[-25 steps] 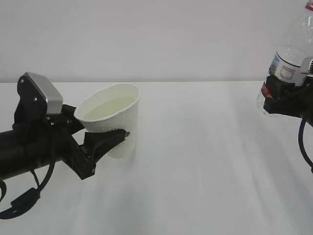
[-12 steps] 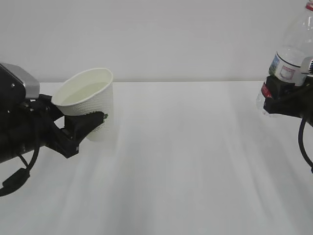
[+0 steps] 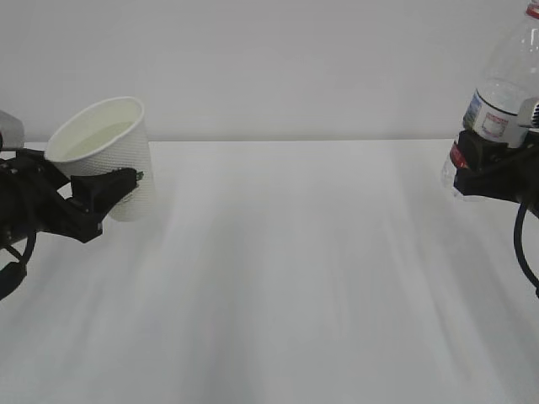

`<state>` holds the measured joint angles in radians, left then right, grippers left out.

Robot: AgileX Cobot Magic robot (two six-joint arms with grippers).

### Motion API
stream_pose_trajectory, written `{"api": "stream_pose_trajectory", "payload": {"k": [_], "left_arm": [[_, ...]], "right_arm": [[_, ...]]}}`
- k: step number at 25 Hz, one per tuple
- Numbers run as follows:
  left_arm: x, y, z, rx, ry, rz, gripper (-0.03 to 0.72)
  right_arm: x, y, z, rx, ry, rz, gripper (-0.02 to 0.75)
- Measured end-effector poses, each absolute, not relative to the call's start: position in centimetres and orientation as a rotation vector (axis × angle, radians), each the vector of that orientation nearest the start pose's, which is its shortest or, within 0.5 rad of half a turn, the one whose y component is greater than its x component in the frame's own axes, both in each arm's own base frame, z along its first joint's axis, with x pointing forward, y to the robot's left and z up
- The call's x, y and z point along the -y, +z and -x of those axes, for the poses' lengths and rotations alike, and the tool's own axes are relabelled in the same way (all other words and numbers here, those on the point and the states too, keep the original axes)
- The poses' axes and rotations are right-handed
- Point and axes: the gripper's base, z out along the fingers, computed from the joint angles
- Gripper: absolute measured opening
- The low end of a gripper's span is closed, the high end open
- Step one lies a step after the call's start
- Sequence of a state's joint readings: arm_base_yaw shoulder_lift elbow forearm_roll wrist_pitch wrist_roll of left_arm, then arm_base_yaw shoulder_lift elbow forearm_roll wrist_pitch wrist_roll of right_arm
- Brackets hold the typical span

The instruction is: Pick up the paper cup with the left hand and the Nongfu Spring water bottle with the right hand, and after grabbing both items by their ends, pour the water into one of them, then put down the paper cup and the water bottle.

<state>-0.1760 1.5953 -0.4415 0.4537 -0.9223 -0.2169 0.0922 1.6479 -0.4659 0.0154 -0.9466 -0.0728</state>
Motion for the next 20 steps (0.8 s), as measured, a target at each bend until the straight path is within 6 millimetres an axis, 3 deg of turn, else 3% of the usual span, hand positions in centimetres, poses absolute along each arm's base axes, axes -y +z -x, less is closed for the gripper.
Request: {"api": "stream_pose_trajectory", "payload": {"k": [11, 20], "left_arm": [[5.3, 18.1, -26.8, -1.707, -0.321, -0.329, 0.477], [4.6, 17.9, -27.1, -1.709, -0.272, -0.258, 0.475]], "right_arm": [[-2.5, 17.5, -28.4, -1.714, 0.011, 0.129, 0.411], [-2.6, 17.5, -28.4, -1.714, 0.012, 0.131, 0.411]]}}
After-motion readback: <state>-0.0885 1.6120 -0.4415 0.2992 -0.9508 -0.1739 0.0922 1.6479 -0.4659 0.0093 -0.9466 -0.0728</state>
